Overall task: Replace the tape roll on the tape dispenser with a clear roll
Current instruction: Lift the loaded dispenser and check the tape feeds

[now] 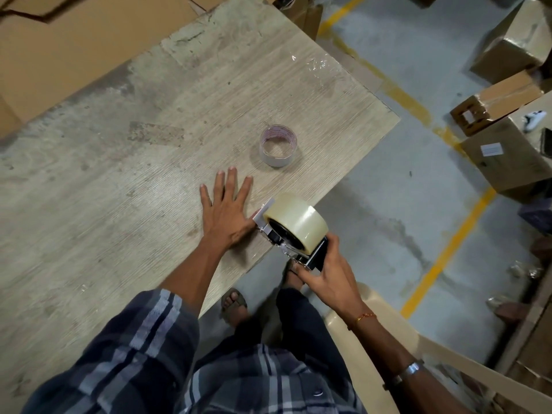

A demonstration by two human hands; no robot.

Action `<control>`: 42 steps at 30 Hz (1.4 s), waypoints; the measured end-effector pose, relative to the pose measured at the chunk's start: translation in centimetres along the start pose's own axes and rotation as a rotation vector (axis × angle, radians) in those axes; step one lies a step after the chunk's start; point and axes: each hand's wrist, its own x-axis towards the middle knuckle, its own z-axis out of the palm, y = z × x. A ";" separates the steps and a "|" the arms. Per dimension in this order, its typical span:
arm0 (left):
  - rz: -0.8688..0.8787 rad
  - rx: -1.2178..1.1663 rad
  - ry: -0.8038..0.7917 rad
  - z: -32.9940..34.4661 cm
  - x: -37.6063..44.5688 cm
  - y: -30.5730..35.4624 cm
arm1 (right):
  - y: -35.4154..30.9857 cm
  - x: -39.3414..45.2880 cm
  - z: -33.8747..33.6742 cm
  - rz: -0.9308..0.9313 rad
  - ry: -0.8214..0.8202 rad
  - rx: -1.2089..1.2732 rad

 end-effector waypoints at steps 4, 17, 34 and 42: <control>-0.067 0.005 -0.068 -0.3 0.7 0.6 | -0.4 0.3 0.2 -0.004 0.048 -0.070; -0.054 0.000 -0.106 -0.5 0.7 0.4 | -0.5 -0.1 -0.2 -0.030 0.046 -0.105; -0.072 -0.048 -0.094 -0.9 0.6 0.7 | 1.5 -1.7 -1.6 0.007 0.045 -0.133; -0.084 -0.056 -0.088 -1.1 0.5 1.0 | 3.0 -3.2 -2.6 0.049 0.012 -0.093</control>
